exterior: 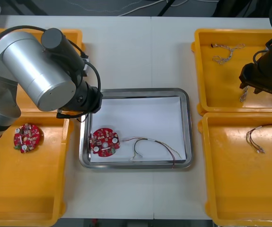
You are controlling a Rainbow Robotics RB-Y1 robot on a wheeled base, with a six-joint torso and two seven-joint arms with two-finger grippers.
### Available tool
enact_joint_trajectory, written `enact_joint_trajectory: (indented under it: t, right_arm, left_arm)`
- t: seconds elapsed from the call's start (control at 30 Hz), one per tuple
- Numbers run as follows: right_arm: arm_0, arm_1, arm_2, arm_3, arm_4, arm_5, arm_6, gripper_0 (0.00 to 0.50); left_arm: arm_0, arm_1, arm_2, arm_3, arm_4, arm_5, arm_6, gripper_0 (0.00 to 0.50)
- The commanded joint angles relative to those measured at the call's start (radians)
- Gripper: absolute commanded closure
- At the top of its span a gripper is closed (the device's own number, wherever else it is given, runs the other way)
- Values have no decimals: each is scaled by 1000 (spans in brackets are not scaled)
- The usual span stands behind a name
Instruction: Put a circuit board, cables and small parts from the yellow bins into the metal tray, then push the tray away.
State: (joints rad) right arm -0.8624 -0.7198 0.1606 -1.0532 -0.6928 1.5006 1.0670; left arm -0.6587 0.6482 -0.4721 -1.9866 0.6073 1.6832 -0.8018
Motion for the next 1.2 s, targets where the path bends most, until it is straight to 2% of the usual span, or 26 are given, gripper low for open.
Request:
enact_joint_trajectory:
  t: [0.03,0.23,0.47,0.63,0.9,1.2]
  right_arm:
    - [-32,-18,-38,-25,6,-10,67,0]
    - [-43,-26,-49,-13,24,-11,79,0]
    - [-106,-24,-49,124,12,-57,113,0]
    - [-121,-23,-49,174,7,-91,131,0]
    - [-121,-1,-49,205,4,-129,128,0]
    - [-121,26,-49,251,1,-135,130,0]
  left_arm:
    - [-4,1,-33,29,-23,-39,-17,500]
    - [-6,-19,-43,75,-38,-60,-34,500]
    - [-6,-45,-60,103,-72,-79,-40,500]
    - [-15,-76,-66,135,-93,-82,-43,500]
    - [-25,-139,-66,186,-146,-80,-54,500]
    - [-27,-177,-71,213,-188,-79,-63,500]
